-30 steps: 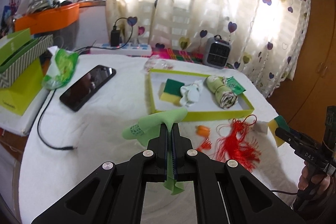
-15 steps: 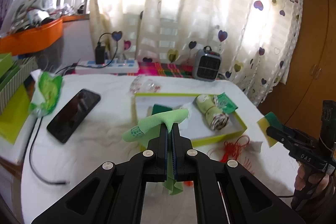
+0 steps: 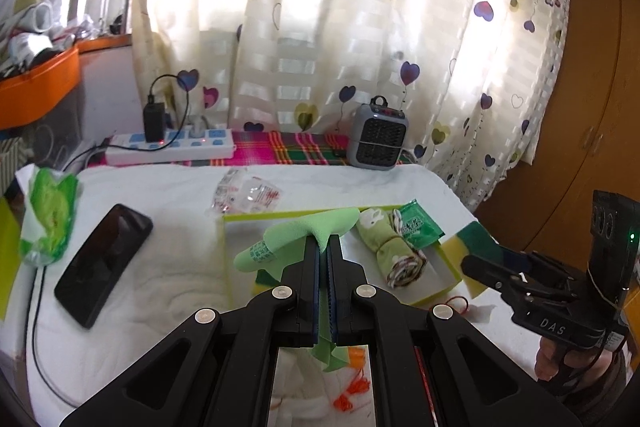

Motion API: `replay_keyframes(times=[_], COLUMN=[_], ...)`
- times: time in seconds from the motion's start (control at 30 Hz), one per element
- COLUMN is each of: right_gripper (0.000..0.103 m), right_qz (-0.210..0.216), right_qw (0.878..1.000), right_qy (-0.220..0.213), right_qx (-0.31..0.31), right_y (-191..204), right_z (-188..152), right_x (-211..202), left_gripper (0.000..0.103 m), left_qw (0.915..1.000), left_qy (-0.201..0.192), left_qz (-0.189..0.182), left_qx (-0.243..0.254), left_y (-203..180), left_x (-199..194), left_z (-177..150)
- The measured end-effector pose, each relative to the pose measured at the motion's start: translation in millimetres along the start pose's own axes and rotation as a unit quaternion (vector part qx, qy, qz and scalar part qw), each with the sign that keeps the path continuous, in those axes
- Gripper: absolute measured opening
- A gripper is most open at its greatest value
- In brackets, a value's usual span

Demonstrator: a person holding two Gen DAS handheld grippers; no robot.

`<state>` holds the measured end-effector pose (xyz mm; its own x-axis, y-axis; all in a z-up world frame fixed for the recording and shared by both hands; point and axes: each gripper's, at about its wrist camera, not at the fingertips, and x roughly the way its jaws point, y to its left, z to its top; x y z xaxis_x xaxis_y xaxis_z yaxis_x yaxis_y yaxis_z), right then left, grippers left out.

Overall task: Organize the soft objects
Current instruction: 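Carry the cloth in the left tool while the right tool carries the sponge to the box, then lower the cloth into the box with the left tool while the right tool releases the sponge inside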

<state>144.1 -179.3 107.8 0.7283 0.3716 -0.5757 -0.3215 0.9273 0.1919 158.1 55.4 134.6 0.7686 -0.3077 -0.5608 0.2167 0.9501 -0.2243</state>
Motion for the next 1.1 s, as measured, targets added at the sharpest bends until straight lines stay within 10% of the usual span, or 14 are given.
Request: replay_keyframes(times=[1.1], right_gripper=[0.048], right_qz=[-0.010], right_qw=[0.997], right_qy=[0.070], right_qx=[-0.014], right_y=[9], right_z=[15], right_x=[101], left_gripper=[0.003], left_qw=[0.9969], left_qy=[0.077], left_qz=[-0.014], left_qx=[0.004], left_y=[15], left_x=[112], left_z=[15])
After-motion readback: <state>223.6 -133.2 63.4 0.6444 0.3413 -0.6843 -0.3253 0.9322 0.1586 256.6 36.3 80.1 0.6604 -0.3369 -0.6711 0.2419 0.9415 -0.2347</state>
